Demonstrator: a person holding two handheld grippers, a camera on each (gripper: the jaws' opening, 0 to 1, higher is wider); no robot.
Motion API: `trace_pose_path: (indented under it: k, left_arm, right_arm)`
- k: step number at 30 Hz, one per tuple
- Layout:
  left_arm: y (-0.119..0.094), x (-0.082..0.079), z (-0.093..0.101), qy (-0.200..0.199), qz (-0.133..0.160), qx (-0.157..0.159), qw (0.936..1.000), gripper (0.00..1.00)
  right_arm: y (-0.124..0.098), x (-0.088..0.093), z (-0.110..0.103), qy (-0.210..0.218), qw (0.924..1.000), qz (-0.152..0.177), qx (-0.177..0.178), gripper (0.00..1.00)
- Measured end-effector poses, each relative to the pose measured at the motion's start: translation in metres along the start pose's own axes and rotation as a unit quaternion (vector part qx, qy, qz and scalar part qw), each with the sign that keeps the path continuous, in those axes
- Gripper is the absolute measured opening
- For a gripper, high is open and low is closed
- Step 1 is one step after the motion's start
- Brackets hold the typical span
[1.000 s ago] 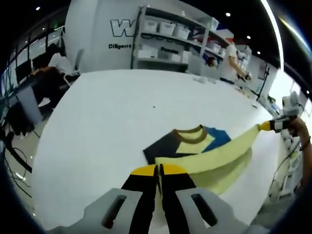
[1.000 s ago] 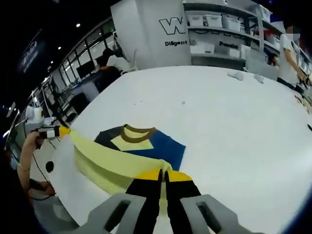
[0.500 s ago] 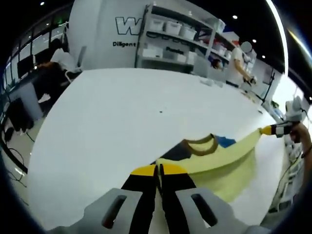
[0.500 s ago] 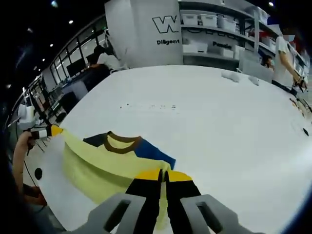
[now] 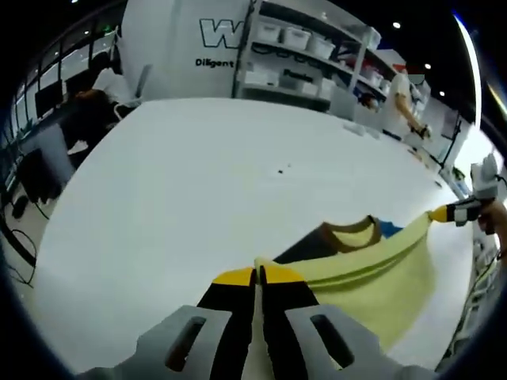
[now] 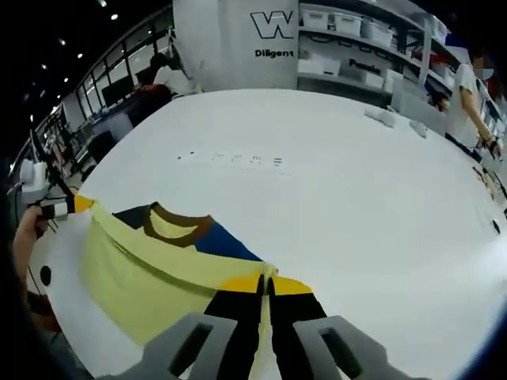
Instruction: Fold the garment on the visible template until the final outline fits inside the template.
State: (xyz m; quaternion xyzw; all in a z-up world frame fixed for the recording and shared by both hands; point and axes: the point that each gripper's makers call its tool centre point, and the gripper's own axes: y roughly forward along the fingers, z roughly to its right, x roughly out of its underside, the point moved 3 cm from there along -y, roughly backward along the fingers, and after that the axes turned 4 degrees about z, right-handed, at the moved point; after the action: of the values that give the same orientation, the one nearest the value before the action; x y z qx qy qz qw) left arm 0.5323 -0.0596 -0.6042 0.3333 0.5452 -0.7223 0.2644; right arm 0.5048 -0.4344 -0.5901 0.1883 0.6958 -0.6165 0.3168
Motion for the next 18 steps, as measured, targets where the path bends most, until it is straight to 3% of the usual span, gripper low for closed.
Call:
trace_pose_path:
  k: [6,18]
  left_arm:
    - [0.016,0.009,-0.004,-0.004,-0.013,-0.004,0.9999,0.0]
    - [0.032,0.025,-0.005,0.038,-0.03,-0.017,0.9987,0.0]
  right_arm:
    - [0.021,0.012,0.005,0.01,0.9998,-0.015,-0.005,0.0]
    - [0.043,0.032,0.011,0.012,0.9992,-0.038,-0.01,0.0]
